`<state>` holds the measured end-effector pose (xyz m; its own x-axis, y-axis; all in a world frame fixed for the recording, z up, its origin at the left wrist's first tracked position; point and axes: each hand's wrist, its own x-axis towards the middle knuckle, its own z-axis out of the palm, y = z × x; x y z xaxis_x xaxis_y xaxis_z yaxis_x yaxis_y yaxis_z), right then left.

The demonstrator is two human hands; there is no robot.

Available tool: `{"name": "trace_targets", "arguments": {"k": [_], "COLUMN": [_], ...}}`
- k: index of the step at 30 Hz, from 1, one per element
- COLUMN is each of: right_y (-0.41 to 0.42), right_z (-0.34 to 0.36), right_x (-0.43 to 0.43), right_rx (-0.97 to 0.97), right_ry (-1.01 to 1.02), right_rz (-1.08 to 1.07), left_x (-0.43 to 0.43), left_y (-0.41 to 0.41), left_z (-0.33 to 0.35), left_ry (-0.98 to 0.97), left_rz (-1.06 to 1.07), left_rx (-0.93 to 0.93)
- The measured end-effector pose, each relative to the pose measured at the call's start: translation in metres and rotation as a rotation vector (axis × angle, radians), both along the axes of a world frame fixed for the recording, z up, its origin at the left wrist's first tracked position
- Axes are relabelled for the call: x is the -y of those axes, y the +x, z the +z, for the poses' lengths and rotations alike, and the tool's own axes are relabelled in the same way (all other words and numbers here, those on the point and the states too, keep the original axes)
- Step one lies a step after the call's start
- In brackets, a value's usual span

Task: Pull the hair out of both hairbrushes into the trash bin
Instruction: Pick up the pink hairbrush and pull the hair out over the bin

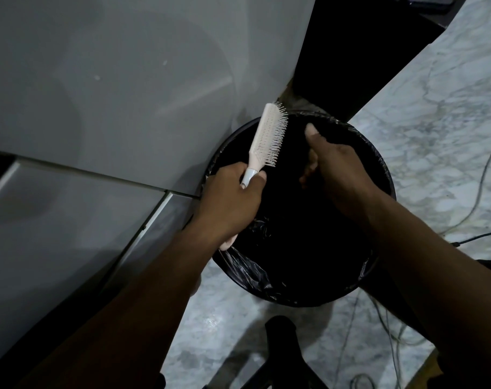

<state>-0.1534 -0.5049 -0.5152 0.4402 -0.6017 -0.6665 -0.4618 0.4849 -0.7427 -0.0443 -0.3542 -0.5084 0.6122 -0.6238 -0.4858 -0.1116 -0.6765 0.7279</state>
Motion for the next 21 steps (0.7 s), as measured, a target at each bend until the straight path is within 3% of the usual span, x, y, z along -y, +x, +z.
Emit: {"name": "trace_targets", "arguments": {"k": [3,5,12,16,21], "right_y": [0.007,0.010,0.006,0.007,0.007], "right_z": [-0.001,-0.004,-0.008,-0.005,-0.006], "right_x": [-0.008,-0.013,-0.016,-0.003,-0.010], "right_rx": [0.171,0.200,0.098,0.018,0.240], "right_ry": [0.185,0.196,-0.050,0.105,0.128], "right_rz": [-0.021,-0.089,-0.081,-0.344,-0.196], "left_x": [0.001,0.001,0.001,0.000,0.002], "left_y": [-0.007,-0.011,-0.012,-0.010,-0.013], "left_z": [0.000,-0.001,0.004,0.005,0.010], "left_ry": [0.022,0.038,0.058,0.060,0.049], "left_rz": [-0.061,-0.089,-0.129,-0.103,-0.129], "left_rx": [-0.021,-0.042,-0.055,-0.056,-0.143]}}
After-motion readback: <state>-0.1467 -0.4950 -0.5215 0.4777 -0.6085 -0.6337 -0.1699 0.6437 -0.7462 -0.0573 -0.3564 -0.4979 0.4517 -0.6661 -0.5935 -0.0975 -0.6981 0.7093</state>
